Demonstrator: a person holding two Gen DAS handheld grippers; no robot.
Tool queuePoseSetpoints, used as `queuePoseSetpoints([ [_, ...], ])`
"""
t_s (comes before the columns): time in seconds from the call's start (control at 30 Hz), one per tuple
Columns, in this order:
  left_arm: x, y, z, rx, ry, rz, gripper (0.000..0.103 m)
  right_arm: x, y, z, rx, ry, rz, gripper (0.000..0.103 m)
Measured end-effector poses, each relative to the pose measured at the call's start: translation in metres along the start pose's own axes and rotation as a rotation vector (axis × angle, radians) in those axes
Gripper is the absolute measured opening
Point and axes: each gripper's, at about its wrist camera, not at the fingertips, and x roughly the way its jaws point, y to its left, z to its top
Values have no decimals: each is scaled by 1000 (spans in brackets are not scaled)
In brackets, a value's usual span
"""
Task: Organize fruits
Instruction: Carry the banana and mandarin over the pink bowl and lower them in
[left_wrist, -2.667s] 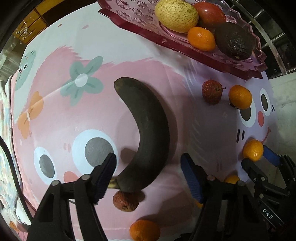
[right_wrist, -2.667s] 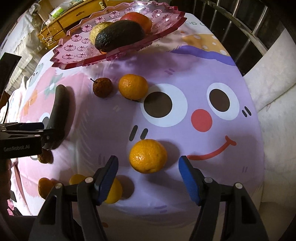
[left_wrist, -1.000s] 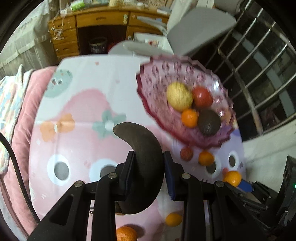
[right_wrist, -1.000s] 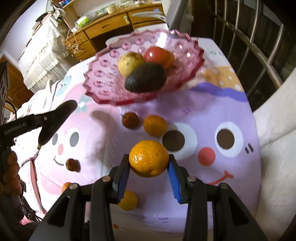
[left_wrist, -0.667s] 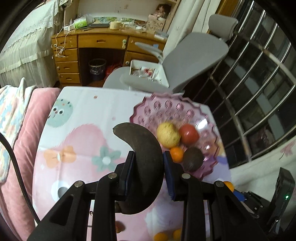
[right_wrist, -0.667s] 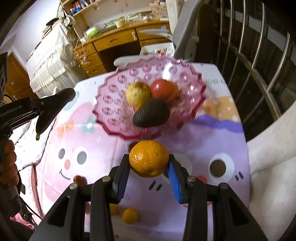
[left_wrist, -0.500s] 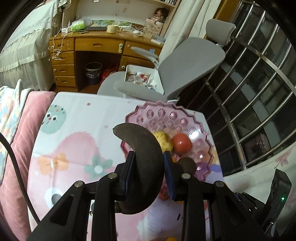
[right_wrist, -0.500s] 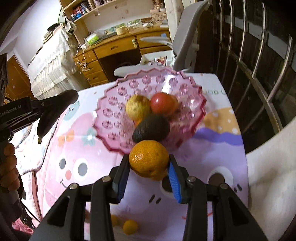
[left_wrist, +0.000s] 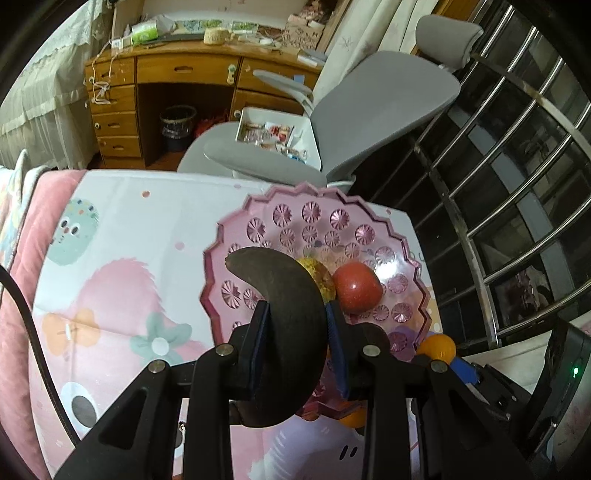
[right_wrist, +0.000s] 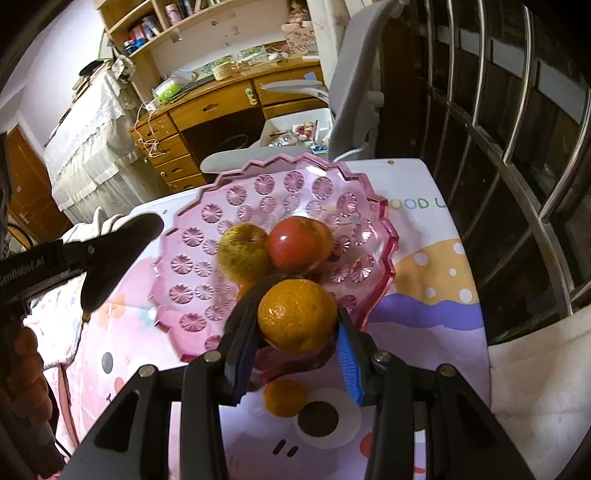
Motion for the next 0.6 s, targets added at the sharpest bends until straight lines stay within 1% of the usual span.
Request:
queuePoseSetpoints([
  [0.23,33,-10,-3,8,90,-4,29,20,-19,7,46,20,2,41],
  [0.3,36,-15,-4,23,85,-13,31,23,-22,7,62,25,6,41],
  [0.37,37,-21,-4,51,88,1,45,26,-25,7,87,37,20,41],
  [0.4,38,-22,-4,54,94,10,48,27,-27,7,100,44,29,42],
  [0.5,41,-19,-4,30,126,-1,51,27,-30,6,135,40,57,50],
  [0.53,41,-17,-5,18,133,-1,55,26,-30,6,141,36,63,54],
  [0.57,40,-15,-5,7,136,0,58,24,-29,6,145,31,69,55],
  [0.6,39,-14,-5,-1,138,3,60,24,-29,6,145,31,72,58],
])
